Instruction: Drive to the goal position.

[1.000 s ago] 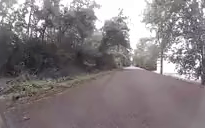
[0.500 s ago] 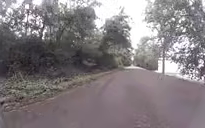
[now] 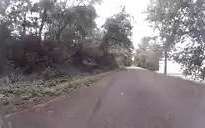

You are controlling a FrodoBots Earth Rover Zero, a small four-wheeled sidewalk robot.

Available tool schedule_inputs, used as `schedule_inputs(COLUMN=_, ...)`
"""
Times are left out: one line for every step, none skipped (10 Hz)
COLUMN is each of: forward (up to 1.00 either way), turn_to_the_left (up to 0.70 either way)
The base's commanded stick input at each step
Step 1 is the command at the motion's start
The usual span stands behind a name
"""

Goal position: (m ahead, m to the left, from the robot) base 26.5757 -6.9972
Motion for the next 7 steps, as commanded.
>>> schedule_inputs(forward=0.7, turn_to_the_left=0.0)
schedule_inputs(forward=0.7, turn_to_the_left=-0.35)
schedule_inputs(forward=0.7, turn_to_the_left=-0.35)
schedule_inputs(forward=0.7, turn_to_the_left=-0.26)
schedule_inputs(forward=0.7, turn_to_the_left=-0.08)
schedule_inputs(forward=0.7, turn_to_the_left=-0.02)
schedule_inputs(forward=0.7, turn_to_the_left=0.0)
